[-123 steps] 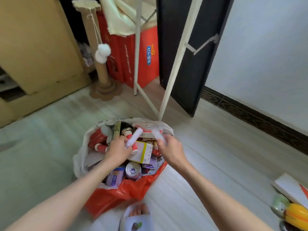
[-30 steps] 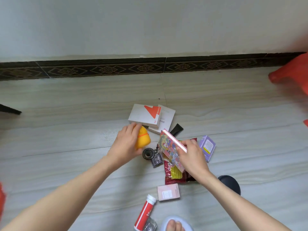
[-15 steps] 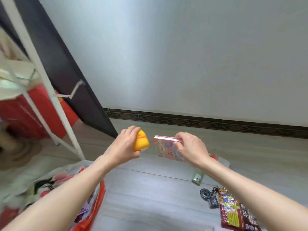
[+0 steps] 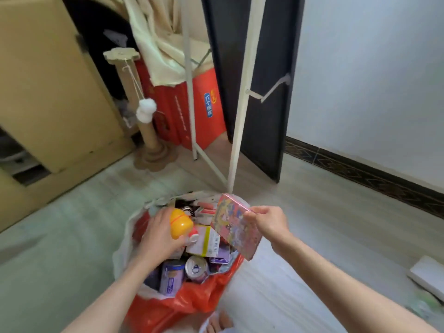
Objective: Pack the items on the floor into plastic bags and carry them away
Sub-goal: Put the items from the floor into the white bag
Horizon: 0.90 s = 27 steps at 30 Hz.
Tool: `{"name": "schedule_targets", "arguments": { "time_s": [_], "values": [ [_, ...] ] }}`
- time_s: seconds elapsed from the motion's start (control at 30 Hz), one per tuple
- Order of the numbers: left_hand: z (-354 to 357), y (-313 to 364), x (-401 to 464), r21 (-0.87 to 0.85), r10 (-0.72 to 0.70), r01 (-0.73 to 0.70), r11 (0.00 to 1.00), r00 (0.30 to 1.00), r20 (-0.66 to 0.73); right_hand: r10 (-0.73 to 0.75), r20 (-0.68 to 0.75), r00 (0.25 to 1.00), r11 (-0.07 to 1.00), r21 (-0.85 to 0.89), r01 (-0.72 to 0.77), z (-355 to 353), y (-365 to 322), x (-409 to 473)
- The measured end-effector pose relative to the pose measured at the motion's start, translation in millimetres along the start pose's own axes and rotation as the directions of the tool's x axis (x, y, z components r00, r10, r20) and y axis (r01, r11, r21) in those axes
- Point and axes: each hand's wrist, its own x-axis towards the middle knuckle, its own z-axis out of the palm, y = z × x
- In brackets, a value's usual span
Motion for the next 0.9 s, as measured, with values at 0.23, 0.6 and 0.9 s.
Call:
{"name": "schedule_targets", "arguments": {
  "time_s": [0.23,0.6,0.9],
  "values": [
    [28.2,-84.4,-10.2,-0.069,-0.428,0.423,0.904,0.881,-0.202,0.099,0.131,0.986,0.966,0.226,-0.127,90.9,8.4,32.8],
    [38.2,-126.7,18.5,-0.126,-0.512,0.496,0.859,0.835,-0.203,-0.024,0.190,0.982,0.979,0.205,-0.015,163.6,0.7,51.0],
    [41.4,-163.1,-3.9,-0.257,-0.524,0.473,0.843,0.831,-0.189,-0.144,0.280,0.949,0.987,0.115,0.116,202.3,-4.6,27.5]
  ]
}}
